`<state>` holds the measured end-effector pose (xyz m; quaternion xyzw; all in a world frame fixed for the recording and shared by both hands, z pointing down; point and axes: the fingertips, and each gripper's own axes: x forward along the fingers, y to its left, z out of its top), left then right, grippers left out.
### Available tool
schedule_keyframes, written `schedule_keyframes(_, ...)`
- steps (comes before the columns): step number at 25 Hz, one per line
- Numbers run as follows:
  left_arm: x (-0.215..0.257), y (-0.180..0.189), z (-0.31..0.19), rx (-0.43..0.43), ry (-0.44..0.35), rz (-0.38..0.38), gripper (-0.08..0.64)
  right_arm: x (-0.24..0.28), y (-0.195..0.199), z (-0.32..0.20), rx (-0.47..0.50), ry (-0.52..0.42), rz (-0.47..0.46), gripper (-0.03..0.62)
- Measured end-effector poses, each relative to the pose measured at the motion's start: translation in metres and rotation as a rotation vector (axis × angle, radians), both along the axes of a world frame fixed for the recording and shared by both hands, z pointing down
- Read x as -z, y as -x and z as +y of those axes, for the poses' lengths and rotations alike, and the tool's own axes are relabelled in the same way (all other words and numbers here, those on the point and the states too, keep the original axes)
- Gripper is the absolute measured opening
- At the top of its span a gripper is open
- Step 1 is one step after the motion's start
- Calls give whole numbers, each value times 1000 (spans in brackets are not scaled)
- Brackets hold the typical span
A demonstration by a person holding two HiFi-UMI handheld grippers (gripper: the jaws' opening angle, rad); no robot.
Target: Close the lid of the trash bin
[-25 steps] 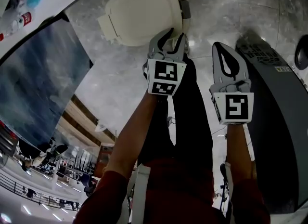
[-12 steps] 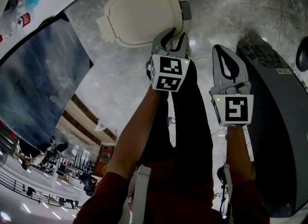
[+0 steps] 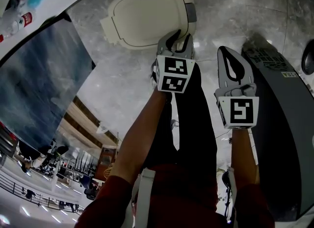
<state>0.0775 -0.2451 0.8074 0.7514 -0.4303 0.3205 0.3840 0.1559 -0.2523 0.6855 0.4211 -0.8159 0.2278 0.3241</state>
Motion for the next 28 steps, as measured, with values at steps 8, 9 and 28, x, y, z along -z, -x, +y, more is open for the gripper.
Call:
schedule_keyframes(8, -1, -1, 3, -45, 1, -15, 123, 8, 8, -1, 13, 4, 7, 0)
schedule_keyframes(9, 0, -1, 4, -48, 6, -20, 133, 11, 10, -3, 9, -7, -1, 0)
schedule_keyframes(28, 154, 120, 62, 147, -147, -84, 137, 141, 77, 23, 93, -185, -7, 0)
